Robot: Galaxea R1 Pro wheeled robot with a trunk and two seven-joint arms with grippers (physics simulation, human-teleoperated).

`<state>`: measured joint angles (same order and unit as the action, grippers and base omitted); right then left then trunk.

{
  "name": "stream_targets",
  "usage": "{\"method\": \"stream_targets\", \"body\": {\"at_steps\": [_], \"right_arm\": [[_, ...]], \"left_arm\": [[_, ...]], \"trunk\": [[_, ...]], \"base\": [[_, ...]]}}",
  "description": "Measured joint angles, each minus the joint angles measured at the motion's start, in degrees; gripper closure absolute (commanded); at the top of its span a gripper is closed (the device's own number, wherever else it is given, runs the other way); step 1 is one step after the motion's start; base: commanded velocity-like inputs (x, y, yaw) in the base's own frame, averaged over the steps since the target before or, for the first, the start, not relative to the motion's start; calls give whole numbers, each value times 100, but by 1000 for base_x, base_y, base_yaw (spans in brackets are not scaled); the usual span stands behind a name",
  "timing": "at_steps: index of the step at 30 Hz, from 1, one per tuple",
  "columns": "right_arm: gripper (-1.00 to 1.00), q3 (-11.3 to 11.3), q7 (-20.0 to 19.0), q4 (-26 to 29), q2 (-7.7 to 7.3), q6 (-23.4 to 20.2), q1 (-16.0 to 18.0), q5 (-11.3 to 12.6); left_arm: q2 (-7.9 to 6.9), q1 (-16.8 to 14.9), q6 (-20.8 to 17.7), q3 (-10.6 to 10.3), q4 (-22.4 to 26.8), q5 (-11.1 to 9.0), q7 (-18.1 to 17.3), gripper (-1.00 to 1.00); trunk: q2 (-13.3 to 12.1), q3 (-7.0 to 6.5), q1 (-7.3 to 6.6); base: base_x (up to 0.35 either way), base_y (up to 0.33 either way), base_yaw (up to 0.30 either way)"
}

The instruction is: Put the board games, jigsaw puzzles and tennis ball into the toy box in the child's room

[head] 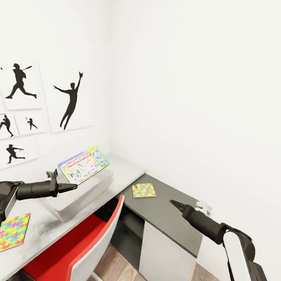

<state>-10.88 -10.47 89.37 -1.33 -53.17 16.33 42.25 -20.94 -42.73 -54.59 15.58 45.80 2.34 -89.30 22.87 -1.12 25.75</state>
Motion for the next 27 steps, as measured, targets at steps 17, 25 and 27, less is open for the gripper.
{"method": "stream_targets", "body": {"at_steps": [17, 25, 27], "right_arm": [[-100, 15, -36, 0, 2, -1, 0, -3], [-100, 17, -37, -1, 4, 36, -3, -2], [-100, 18, -39, -4, 3, 60, -6, -3]], "left_arm": [[4, 1, 6, -1, -1, 2, -1, 100], [8, 2, -1, -6, -1, 5, 8, 100], [8, 3, 1, -8, -1, 6, 7, 100]], "trunk": [[0, 51, 1], [1, 52, -2], [0, 52, -2]], "base": [[16, 39, 175], [155, 2, 283], [218, 0, 290]]}}
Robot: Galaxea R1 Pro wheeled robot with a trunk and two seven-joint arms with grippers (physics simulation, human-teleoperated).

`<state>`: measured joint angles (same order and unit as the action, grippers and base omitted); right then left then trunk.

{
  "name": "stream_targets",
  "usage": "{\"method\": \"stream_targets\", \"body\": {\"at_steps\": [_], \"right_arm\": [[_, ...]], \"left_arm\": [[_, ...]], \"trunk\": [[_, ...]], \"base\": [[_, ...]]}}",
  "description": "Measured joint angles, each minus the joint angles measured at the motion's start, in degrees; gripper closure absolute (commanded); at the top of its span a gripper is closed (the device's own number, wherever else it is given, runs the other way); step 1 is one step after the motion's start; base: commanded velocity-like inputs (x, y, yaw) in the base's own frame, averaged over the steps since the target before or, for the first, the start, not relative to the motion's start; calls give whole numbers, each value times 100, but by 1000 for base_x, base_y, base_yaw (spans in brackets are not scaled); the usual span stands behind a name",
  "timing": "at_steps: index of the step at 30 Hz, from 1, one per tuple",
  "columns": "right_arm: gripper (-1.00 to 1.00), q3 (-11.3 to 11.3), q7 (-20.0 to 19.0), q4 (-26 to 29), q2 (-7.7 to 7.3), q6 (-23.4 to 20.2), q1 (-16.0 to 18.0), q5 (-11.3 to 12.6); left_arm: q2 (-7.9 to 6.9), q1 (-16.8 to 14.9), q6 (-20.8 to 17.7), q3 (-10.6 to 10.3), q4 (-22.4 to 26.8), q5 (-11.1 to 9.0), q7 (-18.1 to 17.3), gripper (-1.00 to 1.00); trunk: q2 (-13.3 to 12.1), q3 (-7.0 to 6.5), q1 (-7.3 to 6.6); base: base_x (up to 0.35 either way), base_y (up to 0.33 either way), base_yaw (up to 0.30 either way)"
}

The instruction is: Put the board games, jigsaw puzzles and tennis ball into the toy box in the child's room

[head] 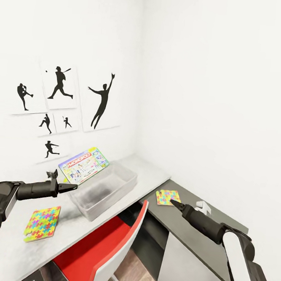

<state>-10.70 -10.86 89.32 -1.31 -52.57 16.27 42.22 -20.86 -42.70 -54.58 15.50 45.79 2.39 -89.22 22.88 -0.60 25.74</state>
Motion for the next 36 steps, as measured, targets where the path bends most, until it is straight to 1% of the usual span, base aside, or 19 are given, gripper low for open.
{"method": "stream_targets", "body": {"at_steps": [7, 16, 24, 36], "right_arm": [[-100, 0, -1, -4, -6, 25, -2, 0], [-100, 0, -8, -4, -9, 25, -1, 0], [-100, -1, -6, -3, -9, 27, -4, -1], [-100, -10, -3, -28, -3, 30, 1, 0]], "left_arm": [[0, 2, 4, -2, 0, -1, 4, 100], [0, 3, 4, -2, 0, -3, 2, 100], [1, 1, 5, -2, -2, -4, 5, 100], [2, 1, 5, -1, 0, -9, 8, 100]], "trunk": [[0, 0, 1], [0, 0, 0], [0, 0, 1], [1, 0, 1]], "base": [[76, 0, 291], [219, -44, 265], [202, -149, 36], [159, -10, 1]]}}
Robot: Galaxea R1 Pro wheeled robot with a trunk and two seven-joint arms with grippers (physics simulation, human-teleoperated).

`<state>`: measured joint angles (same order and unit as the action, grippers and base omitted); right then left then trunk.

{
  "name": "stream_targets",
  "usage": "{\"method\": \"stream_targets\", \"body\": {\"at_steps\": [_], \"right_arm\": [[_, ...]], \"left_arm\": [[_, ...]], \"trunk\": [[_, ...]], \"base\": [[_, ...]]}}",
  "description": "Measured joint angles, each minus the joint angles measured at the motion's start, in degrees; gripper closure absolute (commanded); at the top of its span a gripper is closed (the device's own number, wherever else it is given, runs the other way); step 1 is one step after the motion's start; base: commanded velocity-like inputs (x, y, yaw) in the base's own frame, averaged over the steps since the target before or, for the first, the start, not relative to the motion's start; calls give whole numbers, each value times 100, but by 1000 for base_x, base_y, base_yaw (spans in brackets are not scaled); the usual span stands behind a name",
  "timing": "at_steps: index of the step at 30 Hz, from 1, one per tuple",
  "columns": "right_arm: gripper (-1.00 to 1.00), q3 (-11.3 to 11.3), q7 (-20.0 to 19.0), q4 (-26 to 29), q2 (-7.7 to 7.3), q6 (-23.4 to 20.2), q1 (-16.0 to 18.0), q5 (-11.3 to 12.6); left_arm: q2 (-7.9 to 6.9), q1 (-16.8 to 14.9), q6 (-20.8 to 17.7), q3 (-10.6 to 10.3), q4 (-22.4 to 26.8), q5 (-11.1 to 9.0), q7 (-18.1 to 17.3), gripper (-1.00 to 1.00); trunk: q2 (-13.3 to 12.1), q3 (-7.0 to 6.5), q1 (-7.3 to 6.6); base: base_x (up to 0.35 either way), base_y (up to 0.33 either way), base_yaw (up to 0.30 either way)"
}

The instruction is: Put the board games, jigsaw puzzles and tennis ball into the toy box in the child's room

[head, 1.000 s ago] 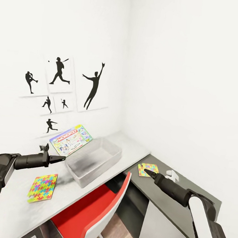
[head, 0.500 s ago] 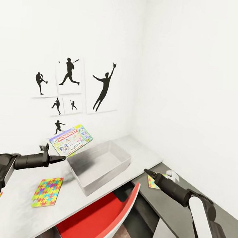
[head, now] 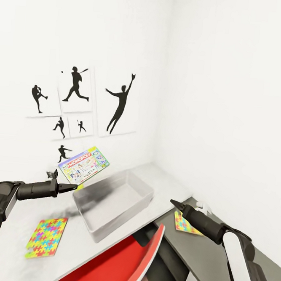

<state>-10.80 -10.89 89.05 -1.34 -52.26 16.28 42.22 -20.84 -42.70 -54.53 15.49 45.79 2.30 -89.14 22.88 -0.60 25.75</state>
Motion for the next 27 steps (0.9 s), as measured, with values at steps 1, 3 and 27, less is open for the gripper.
{"method": "stream_targets", "body": {"at_steps": [1, 3, 27], "right_arm": [[-100, 0, 0, 0, 0, 1, 1, 0], [-100, 0, 1, -3, 1, 5, -1, -5], [-100, 9, -7, 7, -2, -2, -4, -8]], "left_arm": [[0, 0, 0, 0, 0, 1, 0, 100], [0, 0, 0, 0, 0, 2, 0, 100], [0, 1, -4, 1, 0, -8, -1, 100]], "trunk": [[0, 0, 0], [0, 0, -1], [0, 0, 1]], "base": [[177, 67, 0], [194, 48, 0], [91, -10, 2]]}}
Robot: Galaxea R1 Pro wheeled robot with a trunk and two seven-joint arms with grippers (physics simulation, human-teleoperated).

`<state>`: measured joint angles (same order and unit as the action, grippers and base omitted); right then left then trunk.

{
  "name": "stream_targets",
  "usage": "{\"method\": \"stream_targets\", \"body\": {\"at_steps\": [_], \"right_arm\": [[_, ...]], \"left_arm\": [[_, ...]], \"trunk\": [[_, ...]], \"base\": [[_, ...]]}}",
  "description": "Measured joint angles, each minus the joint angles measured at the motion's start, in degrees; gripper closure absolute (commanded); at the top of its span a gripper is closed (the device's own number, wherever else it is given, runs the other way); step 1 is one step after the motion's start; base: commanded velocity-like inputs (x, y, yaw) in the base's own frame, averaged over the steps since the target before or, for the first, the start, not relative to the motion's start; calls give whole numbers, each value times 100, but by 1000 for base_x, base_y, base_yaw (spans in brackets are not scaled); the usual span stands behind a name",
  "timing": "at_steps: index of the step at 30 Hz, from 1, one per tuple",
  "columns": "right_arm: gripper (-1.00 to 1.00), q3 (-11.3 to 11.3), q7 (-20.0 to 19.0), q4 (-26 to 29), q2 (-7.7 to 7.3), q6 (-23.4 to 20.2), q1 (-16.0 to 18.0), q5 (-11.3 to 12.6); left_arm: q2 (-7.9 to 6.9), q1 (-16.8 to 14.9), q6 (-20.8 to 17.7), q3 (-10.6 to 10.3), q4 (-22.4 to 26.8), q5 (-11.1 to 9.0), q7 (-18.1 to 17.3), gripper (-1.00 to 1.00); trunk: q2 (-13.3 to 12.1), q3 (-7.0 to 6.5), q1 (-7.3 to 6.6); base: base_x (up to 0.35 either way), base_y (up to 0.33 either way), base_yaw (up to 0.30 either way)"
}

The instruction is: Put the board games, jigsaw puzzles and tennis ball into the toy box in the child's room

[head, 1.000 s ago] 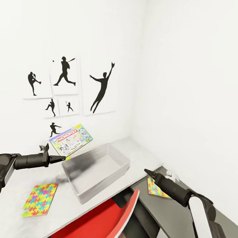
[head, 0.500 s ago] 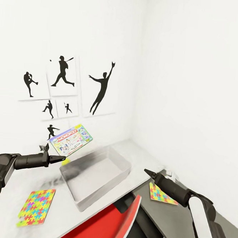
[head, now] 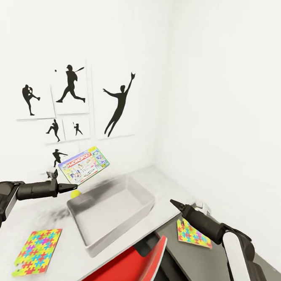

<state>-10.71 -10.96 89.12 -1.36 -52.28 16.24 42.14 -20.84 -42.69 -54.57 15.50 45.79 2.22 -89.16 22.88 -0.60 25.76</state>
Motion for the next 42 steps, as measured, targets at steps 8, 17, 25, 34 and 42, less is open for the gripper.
{"method": "stream_targets", "body": {"at_steps": [8, 17, 25, 34, 42], "right_arm": [[-100, -1, 1, 0, -2, -1, 2, -1], [-100, 0, 0, 2, -6, -1, 0, 3], [-100, -4, 0, 8, -6, -1, 0, 1], [-100, -8, 0, 9, -6, -1, 0, 1], [-100, -9, 0, 15, -6, -1, 0, 3]], "left_arm": [[-1, 1, -3, -1, 1, 5, -2, 100], [0, 0, 0, -2, 0, 4, -4, 100], [0, -1, -2, -3, -1, 1, 0, 100], [0, -1, 3, -2, -1, 2, -4, 100], [0, -1, 6, -1, -1, 4, -7, 100]], "trunk": [[0, 0, 0], [-1, 0, 0], [-1, 0, -1], [-1, 0, -1], [-1, 0, 0]], "base": [[75, -96, 224], [120, 19, 121], [59, 3, 5], [101, 0, 0], [14, 0, 0]]}}
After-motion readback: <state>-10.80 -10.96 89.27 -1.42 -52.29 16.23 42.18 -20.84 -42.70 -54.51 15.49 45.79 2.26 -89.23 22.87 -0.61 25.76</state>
